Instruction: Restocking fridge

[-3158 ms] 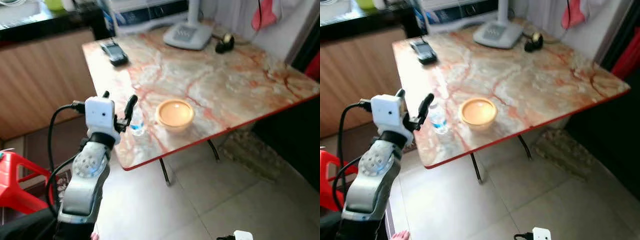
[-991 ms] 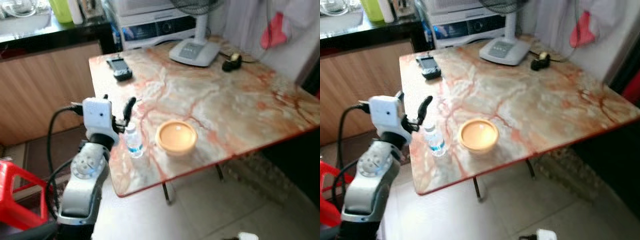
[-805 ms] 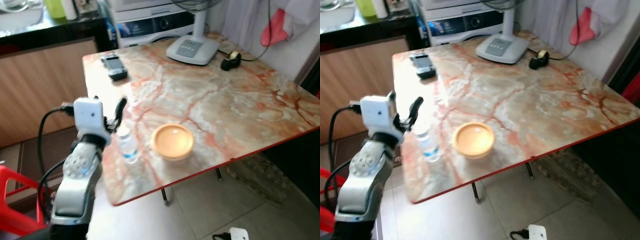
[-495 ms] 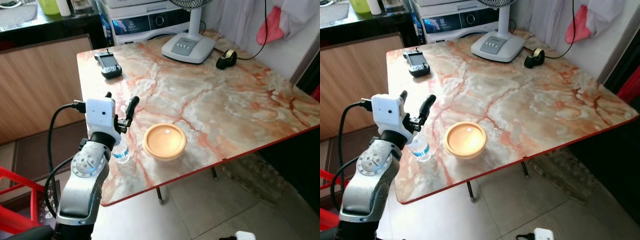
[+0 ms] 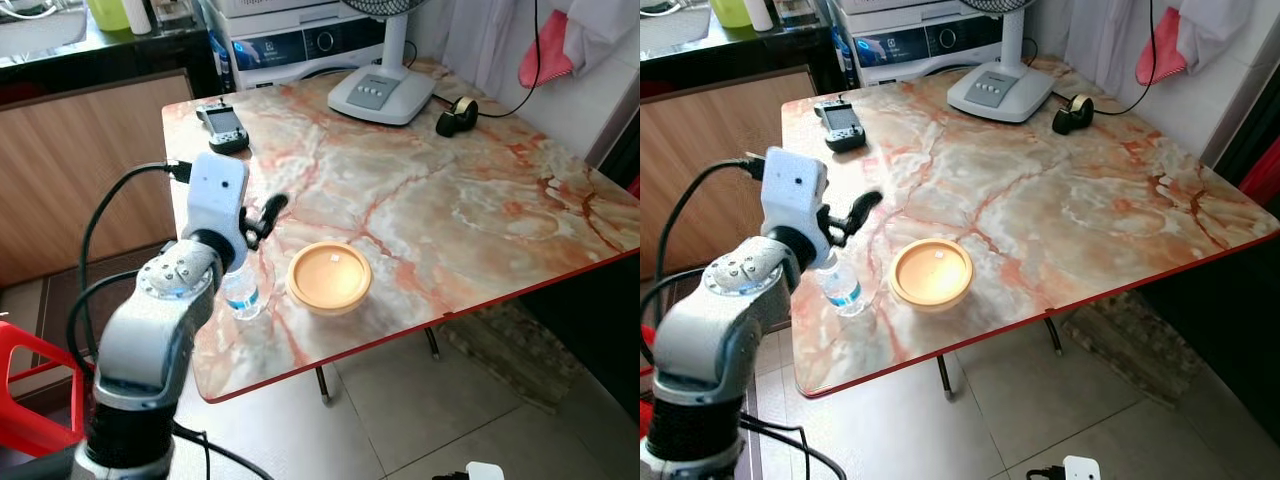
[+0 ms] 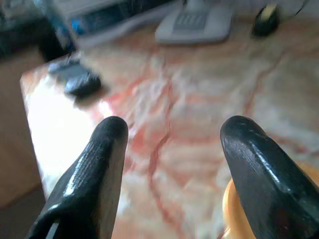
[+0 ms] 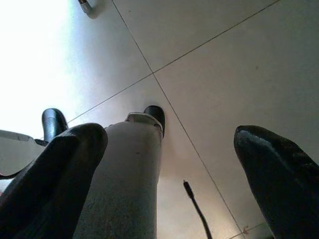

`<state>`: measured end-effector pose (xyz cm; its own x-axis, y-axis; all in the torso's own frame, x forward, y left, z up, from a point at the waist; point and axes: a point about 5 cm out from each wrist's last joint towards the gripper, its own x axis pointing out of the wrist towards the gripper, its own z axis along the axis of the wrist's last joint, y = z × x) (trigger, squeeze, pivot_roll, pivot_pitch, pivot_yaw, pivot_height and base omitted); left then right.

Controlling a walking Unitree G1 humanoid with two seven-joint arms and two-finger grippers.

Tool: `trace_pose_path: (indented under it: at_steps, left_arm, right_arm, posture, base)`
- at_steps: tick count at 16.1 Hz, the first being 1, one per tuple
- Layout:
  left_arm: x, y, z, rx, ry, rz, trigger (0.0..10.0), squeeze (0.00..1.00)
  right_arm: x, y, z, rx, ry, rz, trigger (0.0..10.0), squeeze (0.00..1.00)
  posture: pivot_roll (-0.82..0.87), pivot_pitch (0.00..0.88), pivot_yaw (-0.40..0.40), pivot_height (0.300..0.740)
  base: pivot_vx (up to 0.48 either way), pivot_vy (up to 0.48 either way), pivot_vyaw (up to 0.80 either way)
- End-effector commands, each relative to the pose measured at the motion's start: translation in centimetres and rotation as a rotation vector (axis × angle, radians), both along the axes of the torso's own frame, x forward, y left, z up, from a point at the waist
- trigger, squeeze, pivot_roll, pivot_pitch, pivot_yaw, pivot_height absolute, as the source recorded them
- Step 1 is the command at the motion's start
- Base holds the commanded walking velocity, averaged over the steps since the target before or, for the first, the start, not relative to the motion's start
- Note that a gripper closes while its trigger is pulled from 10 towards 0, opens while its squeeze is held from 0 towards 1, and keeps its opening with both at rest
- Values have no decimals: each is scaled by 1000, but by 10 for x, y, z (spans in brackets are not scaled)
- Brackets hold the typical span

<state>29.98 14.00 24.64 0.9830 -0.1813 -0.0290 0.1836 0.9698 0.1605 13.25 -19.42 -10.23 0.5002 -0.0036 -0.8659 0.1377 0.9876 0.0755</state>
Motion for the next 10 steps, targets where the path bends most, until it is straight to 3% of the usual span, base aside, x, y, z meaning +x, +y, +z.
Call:
trace_pose_path:
  at_steps: [1, 3, 6, 8, 10]
  left_arm:
    - [-1, 9, 7, 0, -2, 67, 10000, 0]
    - [1, 12, 6, -49, 78, 68, 10000, 0]
    - [-6, 2, 7, -35, 193, -60, 10000, 0]
    - [-8, 2, 7, -61, 228, -46, 10000, 0]
    - [-9, 6, 8, -35, 246, -34, 10000, 0]
  right_arm:
    - [-2, 1, -1, -1, 7, 11, 10000, 0]
    - [-1, 1, -1, 0, 4, 9, 10000, 0]
    - [-1, 1, 0, 0, 1, 3, 10000, 0]
    - [-1, 1, 0, -3, 4, 7, 10000, 0]
    - [0, 1, 0, -3, 4, 10, 10000, 0]
  posture:
    - [178, 103, 9, 740]
    - [177, 102, 13, 740]
    - [180, 107, 13, 740]
    - [182, 108, 13, 740]
    - [191, 117, 11, 740]
  base:
    - [0, 0, 0]
    - [0, 0, 0]
    - [0, 0, 0]
    - [0, 0, 0]
    - [0, 0, 0]
